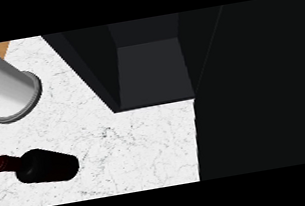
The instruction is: Pick up the wine, place it into the cabinet and close the cabinet
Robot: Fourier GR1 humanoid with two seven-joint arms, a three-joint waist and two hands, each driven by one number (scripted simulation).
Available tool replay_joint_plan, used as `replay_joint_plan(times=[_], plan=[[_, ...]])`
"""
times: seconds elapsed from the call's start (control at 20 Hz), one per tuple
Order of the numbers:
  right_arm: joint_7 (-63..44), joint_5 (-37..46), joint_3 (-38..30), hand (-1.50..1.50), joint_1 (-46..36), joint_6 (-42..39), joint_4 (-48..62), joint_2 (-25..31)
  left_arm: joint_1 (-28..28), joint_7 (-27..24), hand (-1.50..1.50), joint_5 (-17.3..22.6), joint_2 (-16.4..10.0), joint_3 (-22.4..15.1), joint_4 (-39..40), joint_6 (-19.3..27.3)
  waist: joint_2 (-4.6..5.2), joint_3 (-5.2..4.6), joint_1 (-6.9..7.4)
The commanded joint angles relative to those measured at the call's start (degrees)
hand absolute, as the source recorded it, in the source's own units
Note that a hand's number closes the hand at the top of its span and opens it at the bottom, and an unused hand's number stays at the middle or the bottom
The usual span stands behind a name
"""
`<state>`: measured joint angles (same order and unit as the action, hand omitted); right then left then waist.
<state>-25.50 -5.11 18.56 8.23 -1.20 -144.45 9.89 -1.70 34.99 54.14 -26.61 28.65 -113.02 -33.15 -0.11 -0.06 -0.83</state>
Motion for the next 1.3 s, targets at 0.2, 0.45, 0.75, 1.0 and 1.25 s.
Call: replay_joint_plan(times=[0.2, 0.45, 0.75, 1.0, 1.25], plan=[[-6.29, -4.27, 0.01, -1.5, 2.63, 0.45, -14.28, 1.71, -0.58, -5.21, -1.5, -10.07, 5.1, -2.67, 5.92, -8.11, -0.03, 0.01, -0.13], [-6.59, -5.01, -0.21, -1.5, 4.65, 0.72, -15.27, 1.94, 0.0, -10.12, -1.5, -16.37, 7.51, -2.34, 11.96, -12.95, -0.06, 0.01, -0.39], [-6.08, -2.59, 2.72, -1.5, 2.96, 1.39, -14.14, 0.95, 6.29, -15.33, -1.5, -27.44, 9.54, -3.32, 20.69, -12.97, 0.03, -0.02, -0.61], [-4.81, -5.17, -1.24, -1.5, 2.83, 0.09, -13.23, 2.4, 5.42, -25.39, -1.5, -36.25, 11.68, -2.14, 28.22, -17.26, 0.14, -0.04, -0.61], [-7.55, -2.4, 2.52, -1.5, 1.72, 1.91, -14.08, 0.87, 8.43, -31.27, -1.5, -42.25, 8.96, -1.94, 35.73, -17.58, 0.05, -0.06, -0.51]])
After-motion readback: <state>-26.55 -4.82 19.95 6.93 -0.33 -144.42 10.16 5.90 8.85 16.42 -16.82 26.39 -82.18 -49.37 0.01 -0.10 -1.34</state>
